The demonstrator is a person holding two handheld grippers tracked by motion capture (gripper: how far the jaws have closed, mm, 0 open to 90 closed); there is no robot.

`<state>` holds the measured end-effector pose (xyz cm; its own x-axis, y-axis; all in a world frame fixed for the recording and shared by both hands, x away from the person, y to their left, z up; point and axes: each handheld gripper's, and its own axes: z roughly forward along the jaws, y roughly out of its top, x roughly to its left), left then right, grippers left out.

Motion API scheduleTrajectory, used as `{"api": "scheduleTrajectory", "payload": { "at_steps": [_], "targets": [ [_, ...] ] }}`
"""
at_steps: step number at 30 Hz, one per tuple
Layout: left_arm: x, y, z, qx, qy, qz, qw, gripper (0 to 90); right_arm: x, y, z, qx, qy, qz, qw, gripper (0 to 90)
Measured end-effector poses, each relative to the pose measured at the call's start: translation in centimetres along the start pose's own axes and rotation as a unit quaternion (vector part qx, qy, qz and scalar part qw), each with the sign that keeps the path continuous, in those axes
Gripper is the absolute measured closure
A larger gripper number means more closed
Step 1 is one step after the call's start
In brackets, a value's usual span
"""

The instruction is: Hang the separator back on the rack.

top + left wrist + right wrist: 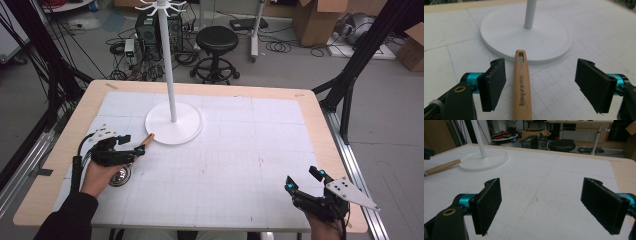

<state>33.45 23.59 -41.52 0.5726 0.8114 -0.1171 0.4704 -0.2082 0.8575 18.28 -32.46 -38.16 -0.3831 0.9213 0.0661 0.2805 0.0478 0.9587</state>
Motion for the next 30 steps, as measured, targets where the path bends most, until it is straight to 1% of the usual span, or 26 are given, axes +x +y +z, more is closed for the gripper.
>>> {"api": "scheduleTrajectory", "payload": {
  "at_steps": [1,2,3,4,5,7,9,11,13,15,16,17,19,20,22,25,26,28,29,30],
  "targets": [
    [-0.1,0.4,1.0,0.014,-0.002,0.008,0.9999,26.1,0.0,0.0,0.0,0.001,0.001,0.001,1.0,15.6],
    [-0.1,0.7,1.4,0.025,0.005,0.011,0.9996,26.1,0.0,0.0,0.0,0.001,0.001,-0.001,1.0,15.6],
    [-0.1,0.7,1.4,0.025,0.005,0.011,0.9996,26.1,0.0,0.0,0.0,0.0,0.002,0.0,1.0,15.6],
    [0.0,0.9,2.2,0.037,0.012,0.009,0.9992,26.1,0.0,0.0,0.0,-0.001,0.001,-0.001,1.0,15.6],
    [0.0,0.9,2.2,0.037,0.012,0.009,0.9992,26.1,0.0,0.0,0.0,-0.001,0.001,-0.001,1.0,15.6],
    [0.4,0.9,2.8,0.044,0.024,0.003,0.9987,26.1,-0.1,-0.1,0.0,0.0,0.001,0.002,1.0,15.6],
    [0.8,0.6,3.2,0.061,0.036,-0.004,0.9975,27.1,-0.1,-0.1,0.0,0.0,0.001,0.003,1.0,15.6],
    [1.0,0.4,3.6,0.079,0.046,0.003,0.9958,28.8,-0.2,-0.1,0.0,0.001,0.002,0.005,1.0,15.6],
    [1.1,0.3,3.8,0.082,0.052,0.006,0.9952,32.5,-0.2,-0.2,0.0,0.002,0.003,0.006,1.0,15.6],
    [1.0,0.3,3.9,0.079,0.054,0.006,0.9954,35.4,-0.2,-0.2,0.0,0.003,0.002,0.007,1.0,15.6],
    [1.0,0.2,4.0,0.085,0.056,0.011,0.9947,38.2,-0.2,-0.2,0.0,0.003,0.002,0.008,1.0,15.6],
    [1.0,0.2,4.0,0.085,0.056,0.011,0.9947,39.7,-0.2,-0.2,0.0,0.003,0.002,0.008,1.0,15.6],
    [1.0,0.1,4.2,0.095,0.056,0.013,0.9938,40.9,-0.2,-0.2,0.0,0.003,0.001,0.007,1.0,15.7],
    [0.9,0.1,4.3,0.1,0.058,0.019,0.9931,42.3,-0.2,-0.2,0.0,0.004,0.001,0.007,1.0,15.7],
    [0.8,0.0,4.4,0.107,0.062,0.023,0.9921,44.5,-0.2,-0.2,0.0,0.004,0.002,0.006,1.0,15.7],
    [0.8,0.0,4.4,0.107,0.063,0.023,0.992,48.6,-0.3,-0.2,0.0,0.003,0.001,0.008,1.0,15.8],
    [0.8,0.0,4.4,0.111,0.062,0.026,0.9915,51.0,-0.3,-0.2,0.0,0.002,0.0,0.007,1.0,15.8],
    [0.8,-0.1,4.5,0.117,0.063,0.03,0.9907,52.5,-0.3,-0.2,0.0,0.002,0.0,0.009,1.0,15.8],
    [0.7,-0.1,4.5,0.119,0.062,0.034,0.9904,55.4,-0.3,-0.2,0.0,0.003,0.0,0.009,1.0,15.8],
    [0.6,-0.1,4.5,0.12,0.061,0.039,0.9901,56.0,-0.3,-0.2,0.0,0.004,0.0,0.01,0.9999,15.8]
  ]
}}
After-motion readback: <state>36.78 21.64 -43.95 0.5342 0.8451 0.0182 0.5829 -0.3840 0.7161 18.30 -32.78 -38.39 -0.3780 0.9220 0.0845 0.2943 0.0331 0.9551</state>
